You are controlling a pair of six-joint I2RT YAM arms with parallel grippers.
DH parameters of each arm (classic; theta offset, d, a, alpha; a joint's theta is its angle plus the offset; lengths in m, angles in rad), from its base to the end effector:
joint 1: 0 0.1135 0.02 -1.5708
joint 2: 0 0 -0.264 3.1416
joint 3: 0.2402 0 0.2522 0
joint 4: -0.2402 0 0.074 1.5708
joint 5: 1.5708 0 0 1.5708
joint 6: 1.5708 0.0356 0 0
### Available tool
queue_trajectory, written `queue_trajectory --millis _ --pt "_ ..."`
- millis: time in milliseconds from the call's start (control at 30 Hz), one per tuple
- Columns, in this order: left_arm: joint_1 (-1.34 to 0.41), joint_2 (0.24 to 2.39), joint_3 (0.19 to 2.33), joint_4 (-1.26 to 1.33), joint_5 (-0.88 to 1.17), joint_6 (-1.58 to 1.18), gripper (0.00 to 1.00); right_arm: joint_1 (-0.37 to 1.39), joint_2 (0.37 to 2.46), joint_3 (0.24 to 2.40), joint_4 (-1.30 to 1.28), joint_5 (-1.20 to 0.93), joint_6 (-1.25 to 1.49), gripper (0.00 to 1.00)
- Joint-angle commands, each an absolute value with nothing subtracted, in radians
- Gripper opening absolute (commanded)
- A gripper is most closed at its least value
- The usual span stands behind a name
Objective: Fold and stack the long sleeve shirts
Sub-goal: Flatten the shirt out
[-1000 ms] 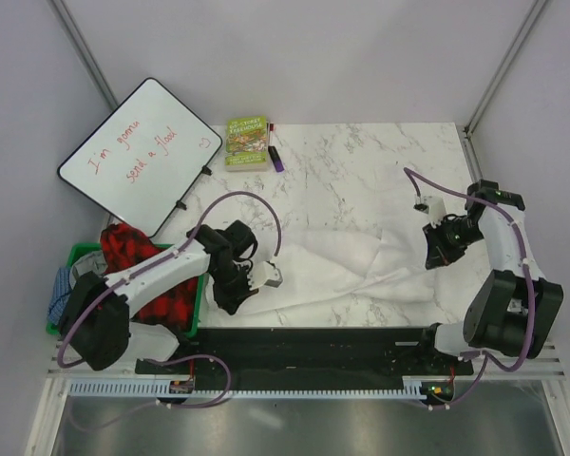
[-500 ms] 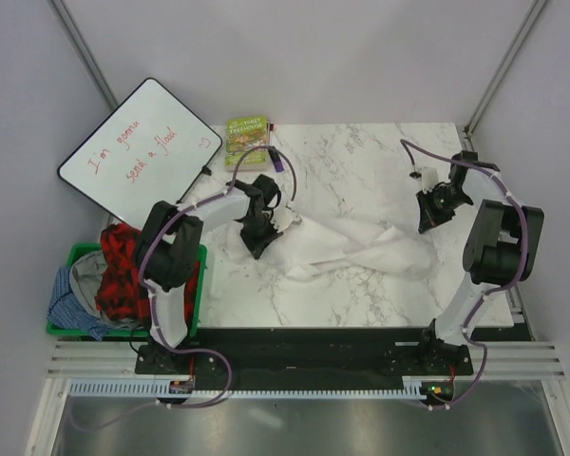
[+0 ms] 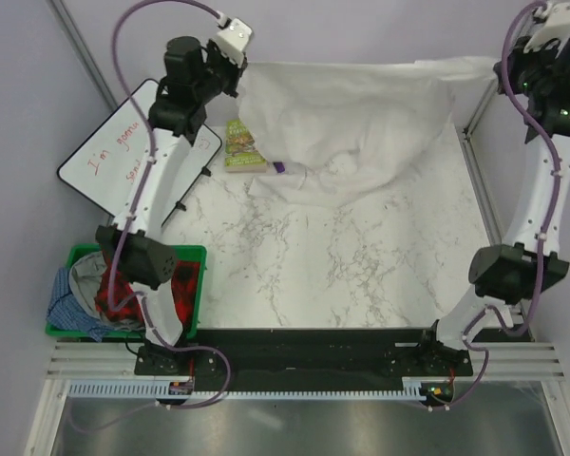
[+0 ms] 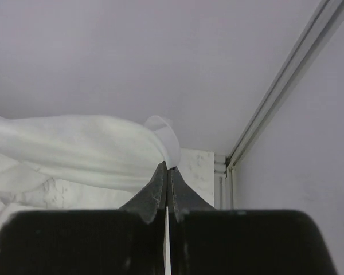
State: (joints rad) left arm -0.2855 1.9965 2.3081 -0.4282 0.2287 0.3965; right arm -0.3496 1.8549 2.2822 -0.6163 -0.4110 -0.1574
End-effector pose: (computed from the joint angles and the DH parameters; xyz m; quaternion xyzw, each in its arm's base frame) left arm 0.4312 -0.1350 0.4735 0.3197 0.6741 -0.0485 0.6641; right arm 0.3777 -0.1226 0.5030 -0.0570 0.7635 -0.0042 0.6433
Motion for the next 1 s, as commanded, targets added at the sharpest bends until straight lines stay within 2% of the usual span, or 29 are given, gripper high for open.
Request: queue_trajectory --millis 0,67,200,333,433,500,633,800,967 --pt "-0.256 1.726 1.935 -0.091 0.345 0.405 0.02 -0.387 1.571 2.05 -0.339 -0.409 -0.058 0.0" --pt "-0.255 1.648 1.869 -0.2 0.429 0.466 0.02 -0.391 1.505 1.918 -0.363 -0.44 -0.129 0.0" --pt "-0.255 1.496 1.552 -0.32 0.537 0.592 0.02 -0.391 1.337 1.669 -0.489 -0.48 -0.313 0.0" --pt "-0.256 1.33 1.248 -0.42 0.584 0.743 0.02 -0.393 1.258 1.449 -0.668 -0.512 -0.523 0.0" --pt "-0.258 1.191 1.011 -0.471 0.607 0.854 0.02 -0.393 1.2 1.211 -0.75 -0.518 -0.668 0.0" --pt "-0.262 1.121 0.887 -0.466 0.592 0.874 0.02 -0.393 1.198 1.139 -0.762 -0.5 -0.731 0.0" --pt "-0.265 1.175 0.856 -0.439 0.474 0.816 0.02 -0.393 1.282 1.077 -0.747 -0.476 -0.752 0.0" --pt "-0.265 1.246 0.995 -0.509 0.462 0.747 0.02 -0.393 1.396 1.227 -0.848 -0.488 -0.756 0.0" --pt "-0.267 1.184 1.028 -0.719 0.522 0.843 0.02 -0.393 1.306 1.224 -1.009 -0.457 -0.96 0.0"
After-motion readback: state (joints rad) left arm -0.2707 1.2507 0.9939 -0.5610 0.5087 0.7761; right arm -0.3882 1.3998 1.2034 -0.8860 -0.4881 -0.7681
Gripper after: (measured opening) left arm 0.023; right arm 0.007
